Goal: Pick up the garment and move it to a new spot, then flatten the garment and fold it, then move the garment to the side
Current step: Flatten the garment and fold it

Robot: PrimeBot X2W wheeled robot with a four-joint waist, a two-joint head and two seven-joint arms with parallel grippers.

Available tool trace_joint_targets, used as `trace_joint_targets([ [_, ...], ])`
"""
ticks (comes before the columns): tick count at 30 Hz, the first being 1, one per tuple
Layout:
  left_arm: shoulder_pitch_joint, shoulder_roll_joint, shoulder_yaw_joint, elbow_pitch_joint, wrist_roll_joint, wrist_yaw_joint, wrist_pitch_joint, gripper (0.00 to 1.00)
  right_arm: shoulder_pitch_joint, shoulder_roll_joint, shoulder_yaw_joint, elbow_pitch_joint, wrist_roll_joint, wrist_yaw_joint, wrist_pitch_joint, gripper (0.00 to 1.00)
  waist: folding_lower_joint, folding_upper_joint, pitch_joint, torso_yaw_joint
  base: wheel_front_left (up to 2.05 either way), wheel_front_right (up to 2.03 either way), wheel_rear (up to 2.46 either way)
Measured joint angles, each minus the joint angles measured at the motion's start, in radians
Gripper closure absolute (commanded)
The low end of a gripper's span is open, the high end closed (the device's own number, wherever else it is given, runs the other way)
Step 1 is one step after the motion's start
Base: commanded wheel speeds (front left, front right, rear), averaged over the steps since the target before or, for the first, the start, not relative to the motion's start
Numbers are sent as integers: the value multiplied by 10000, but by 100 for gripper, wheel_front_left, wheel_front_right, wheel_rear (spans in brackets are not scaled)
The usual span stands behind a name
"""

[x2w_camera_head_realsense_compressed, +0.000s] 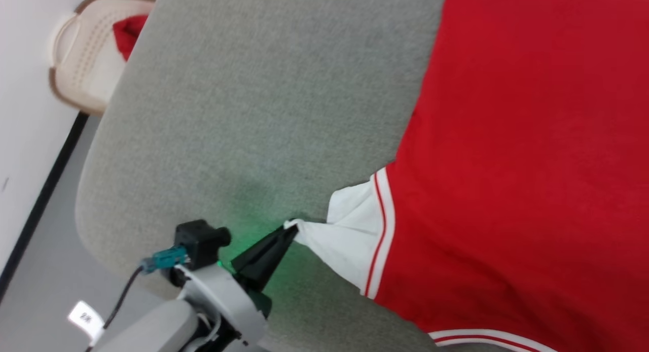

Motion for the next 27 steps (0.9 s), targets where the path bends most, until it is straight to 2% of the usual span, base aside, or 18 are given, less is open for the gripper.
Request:
trace_joint_targets([
  [7,499,508,280,-115,-188,104,-13,100,1763,-500,1256,-1787,1960,6,336,100,0,0,-769,-666,0,0,0],
  [14,1083,1133,460,-470,-466,408,38,100,3811,-1039,1682,-3515,3371,6,228,100,0,0,-1579,-1392,0,0,0],
  [22,1871,1810,585,-1037,-800,819,121,100,6520,-1250,1313,-5150,4182,6,-79,100,0,0,-2384,-2276,0,0,0],
  [27,2285,2065,748,-1338,-1057,1012,119,100,8292,-1039,577,-5808,4303,6,-305,100,0,0,-2783,-2817,0,0,0],
])
